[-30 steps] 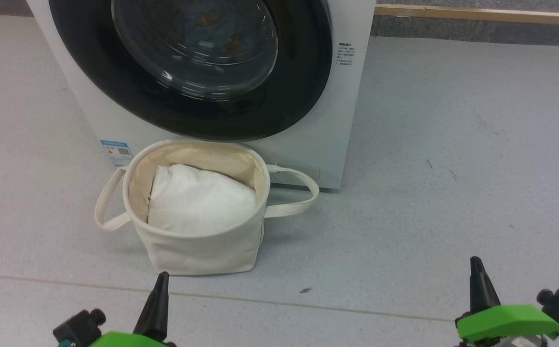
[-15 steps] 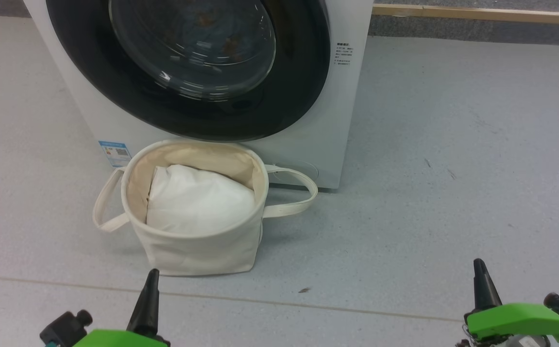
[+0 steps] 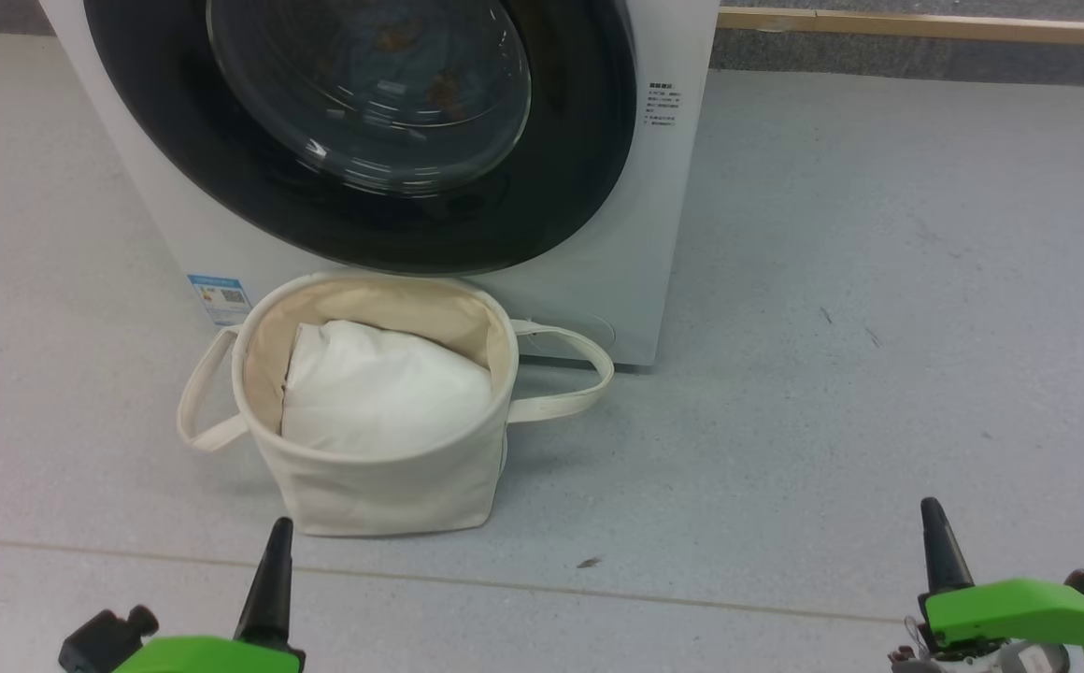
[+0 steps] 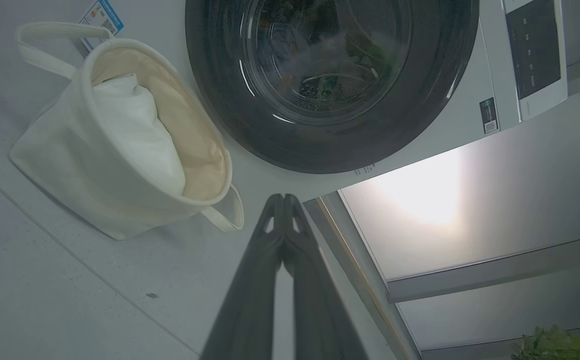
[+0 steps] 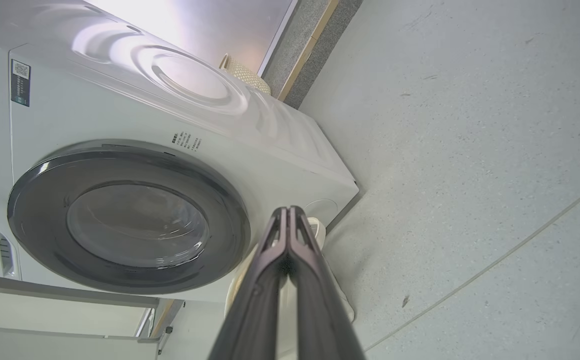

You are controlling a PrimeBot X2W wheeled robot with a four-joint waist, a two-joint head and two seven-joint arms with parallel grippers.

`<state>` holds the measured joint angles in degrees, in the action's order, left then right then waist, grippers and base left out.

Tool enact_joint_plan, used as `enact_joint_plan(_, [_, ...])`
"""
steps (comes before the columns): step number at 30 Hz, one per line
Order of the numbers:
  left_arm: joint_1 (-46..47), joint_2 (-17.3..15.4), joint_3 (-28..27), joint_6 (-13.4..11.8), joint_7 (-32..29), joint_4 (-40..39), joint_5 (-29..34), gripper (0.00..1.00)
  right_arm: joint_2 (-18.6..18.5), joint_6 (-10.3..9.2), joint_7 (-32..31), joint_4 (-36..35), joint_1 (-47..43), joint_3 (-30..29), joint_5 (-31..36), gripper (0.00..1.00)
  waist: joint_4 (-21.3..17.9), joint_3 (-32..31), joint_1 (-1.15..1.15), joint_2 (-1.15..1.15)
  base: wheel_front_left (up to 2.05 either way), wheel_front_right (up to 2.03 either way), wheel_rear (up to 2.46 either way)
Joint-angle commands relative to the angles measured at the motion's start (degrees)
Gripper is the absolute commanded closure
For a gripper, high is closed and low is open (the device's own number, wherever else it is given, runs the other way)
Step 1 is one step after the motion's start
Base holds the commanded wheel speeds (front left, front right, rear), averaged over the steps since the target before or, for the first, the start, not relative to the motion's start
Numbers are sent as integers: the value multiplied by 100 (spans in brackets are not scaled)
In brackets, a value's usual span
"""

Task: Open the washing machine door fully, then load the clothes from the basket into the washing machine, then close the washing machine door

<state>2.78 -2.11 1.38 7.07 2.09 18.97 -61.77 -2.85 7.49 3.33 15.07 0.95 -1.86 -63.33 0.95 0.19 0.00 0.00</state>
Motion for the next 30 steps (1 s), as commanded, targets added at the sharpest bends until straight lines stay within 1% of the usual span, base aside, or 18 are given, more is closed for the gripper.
enact_joint_plan(1, [290, -59, -165, 19, -49, -216, -133, 100, -105, 0, -47, -167, 287, 36, -131, 100, -2, 0, 0, 0, 0, 0, 0])
enact_joint_plan(30, [319, -75, -526, 32, -519, -377, -1840, 100, -108, 0, -525, -135, 417, -171, -1816, 100, -56, -1, 0, 0, 0, 0, 0])
